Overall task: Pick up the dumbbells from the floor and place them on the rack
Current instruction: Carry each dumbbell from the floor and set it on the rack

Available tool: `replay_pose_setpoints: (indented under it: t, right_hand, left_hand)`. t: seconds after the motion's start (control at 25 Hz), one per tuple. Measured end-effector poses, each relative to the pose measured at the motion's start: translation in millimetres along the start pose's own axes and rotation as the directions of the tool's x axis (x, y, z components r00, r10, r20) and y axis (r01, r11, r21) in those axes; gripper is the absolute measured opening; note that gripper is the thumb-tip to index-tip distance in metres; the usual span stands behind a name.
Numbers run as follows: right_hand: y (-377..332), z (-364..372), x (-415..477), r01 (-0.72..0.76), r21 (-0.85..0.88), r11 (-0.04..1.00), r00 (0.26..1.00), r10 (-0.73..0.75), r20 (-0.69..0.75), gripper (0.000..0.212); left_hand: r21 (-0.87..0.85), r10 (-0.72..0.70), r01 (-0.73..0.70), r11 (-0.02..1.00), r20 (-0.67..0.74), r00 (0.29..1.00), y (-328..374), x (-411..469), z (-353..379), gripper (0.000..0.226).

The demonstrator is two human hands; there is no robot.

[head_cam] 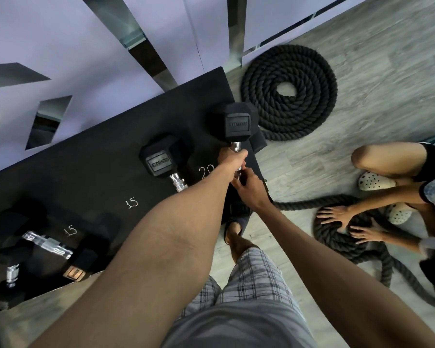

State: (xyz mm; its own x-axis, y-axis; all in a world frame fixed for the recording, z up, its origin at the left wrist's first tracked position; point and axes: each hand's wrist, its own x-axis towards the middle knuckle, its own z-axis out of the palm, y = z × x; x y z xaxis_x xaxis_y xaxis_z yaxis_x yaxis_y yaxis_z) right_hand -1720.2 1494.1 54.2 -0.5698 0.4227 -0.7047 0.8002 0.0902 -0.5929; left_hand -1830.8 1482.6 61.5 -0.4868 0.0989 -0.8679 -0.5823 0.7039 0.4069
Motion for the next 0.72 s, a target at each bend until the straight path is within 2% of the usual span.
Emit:
replay_pose_setpoints:
  t: [0.44,0.64,0.72]
  right_hand:
    - [14,8,-1,0.016,-0.070,0.997,0.999,-0.020,-0.051,0.030]
    - [15,11,2,0.000,-0.071,0.998,0.999,-0.004,-0.054,0.028]
    - [15,11,3,-0.001,-0.070,0.998,0.999,-0.002,-0.052,0.028]
  left_hand:
    - [-0.025,0.003,-0.003,1.000,-0.003,1.000,-14,3,4,0.017]
    - [-0.014,0.014,-0.014,1.000,-0.042,0.999,-17,4,6,0.008]
    - [0.009,0.029,-0.028,1.000,-0.024,0.999,-18,3,4,0.015]
